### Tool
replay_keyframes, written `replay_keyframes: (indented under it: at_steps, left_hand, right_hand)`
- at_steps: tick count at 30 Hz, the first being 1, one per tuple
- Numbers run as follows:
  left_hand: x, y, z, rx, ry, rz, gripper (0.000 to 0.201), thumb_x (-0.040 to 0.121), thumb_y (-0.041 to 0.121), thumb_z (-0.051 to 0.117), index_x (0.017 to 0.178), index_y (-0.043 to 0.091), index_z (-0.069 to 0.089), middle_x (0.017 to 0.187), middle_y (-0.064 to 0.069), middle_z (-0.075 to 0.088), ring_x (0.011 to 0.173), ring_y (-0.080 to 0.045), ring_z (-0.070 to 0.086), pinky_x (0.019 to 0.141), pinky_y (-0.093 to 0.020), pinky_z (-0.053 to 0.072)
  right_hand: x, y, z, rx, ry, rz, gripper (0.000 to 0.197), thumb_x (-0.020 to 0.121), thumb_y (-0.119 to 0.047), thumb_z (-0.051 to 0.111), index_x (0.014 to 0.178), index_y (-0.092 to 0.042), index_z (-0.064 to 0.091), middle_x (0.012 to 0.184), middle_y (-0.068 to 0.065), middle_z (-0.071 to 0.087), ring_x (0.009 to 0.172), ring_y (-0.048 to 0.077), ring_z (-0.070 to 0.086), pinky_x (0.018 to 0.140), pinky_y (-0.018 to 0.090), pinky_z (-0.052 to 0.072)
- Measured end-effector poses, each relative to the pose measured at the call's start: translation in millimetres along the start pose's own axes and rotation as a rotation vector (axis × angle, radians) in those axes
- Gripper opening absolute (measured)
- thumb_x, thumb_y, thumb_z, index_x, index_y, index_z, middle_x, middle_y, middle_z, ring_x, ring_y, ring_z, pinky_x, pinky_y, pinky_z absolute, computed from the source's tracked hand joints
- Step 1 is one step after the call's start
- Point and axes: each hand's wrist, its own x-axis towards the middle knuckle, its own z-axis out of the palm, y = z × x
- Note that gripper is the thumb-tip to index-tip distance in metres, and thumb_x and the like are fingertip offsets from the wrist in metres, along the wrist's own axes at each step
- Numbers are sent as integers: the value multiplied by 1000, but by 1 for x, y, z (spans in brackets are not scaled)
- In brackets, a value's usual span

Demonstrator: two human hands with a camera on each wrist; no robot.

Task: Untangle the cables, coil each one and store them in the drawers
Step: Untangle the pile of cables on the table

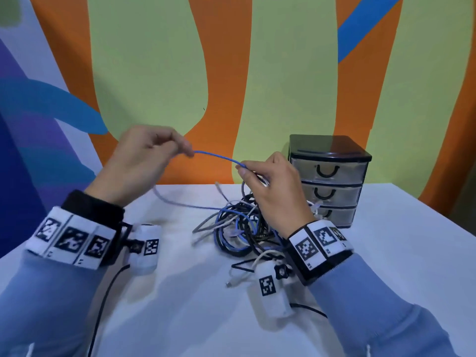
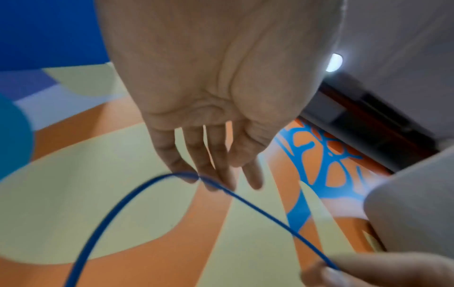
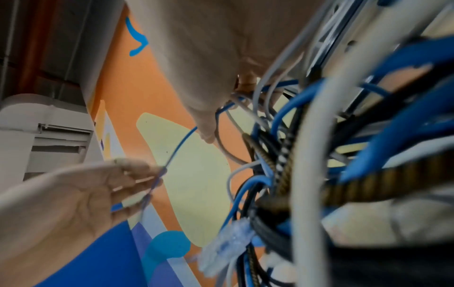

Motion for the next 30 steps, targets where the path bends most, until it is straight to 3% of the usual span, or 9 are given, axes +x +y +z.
replay_keyframes:
  at_steps: [2,4,6,10,15,19,24,28,30]
  left_hand:
    - [2,16,16,169,8,181,33,91,5,57,104,25,80,111,11,77,103,-16,68,96,-28,50]
    - [3,25,36,287,-115,358,41,93,12,62,129,28,72,128,15,69,120,-9,62,103,-21,42]
    - [2,22,57,333,-225,391,41,100,24,65,140,30,65,133,12,69,124,-11,61,107,-32,45]
    - [-6,3,78,402,-191,360,25,106,39,59,124,30,74,94,8,61,87,-16,57,76,-39,40]
    - [-9,-11,64,333,-78,383,23,101,49,65,100,31,80,77,7,50,74,-16,51,64,-39,38]
    - [-2,-11,46,135,149,337,24,99,42,67,93,23,80,79,-1,58,74,-17,52,69,-34,38]
    - [5,-26,19,-84,544,114,27,107,36,57,92,18,71,74,-12,51,63,-6,38,61,-27,31]
    - [9,-42,12,-181,812,-41,27,108,35,50,93,17,63,76,12,51,69,-1,44,69,-23,37]
    - [11,-49,10,-209,837,-102,25,107,32,51,94,16,64,82,15,57,73,3,50,72,-16,39]
  right_hand:
    - [-1,1,0,20,1,9,17,101,-33,69,111,-32,82,83,-6,38,78,2,46,67,13,34]
    - [-2,2,0,42,-13,-1,17,100,-32,70,112,-30,82,86,-6,40,82,5,48,69,15,36]
    - [-2,5,1,85,-39,-13,14,100,-30,70,109,-29,82,91,-7,47,91,14,52,74,23,40]
    - [-3,12,1,179,-119,31,17,99,-27,68,93,-40,76,100,-13,70,106,15,64,92,40,50]
    - [-3,13,-3,237,-191,59,11,101,-26,69,99,-26,80,97,-10,77,101,11,68,94,34,52]
    - [-1,24,-3,209,-115,145,12,100,-27,68,96,-26,79,94,-10,76,90,7,65,79,31,47]
    - [-1,29,-4,127,-152,159,14,102,-34,64,108,-32,76,113,-7,69,106,10,59,84,28,43]
    - [-2,25,-6,94,-205,163,19,105,-34,59,114,-33,76,113,-8,68,106,8,59,88,30,46]
    - [-2,23,-7,114,-196,172,22,106,-34,58,114,-33,78,111,-11,72,103,7,61,86,30,47]
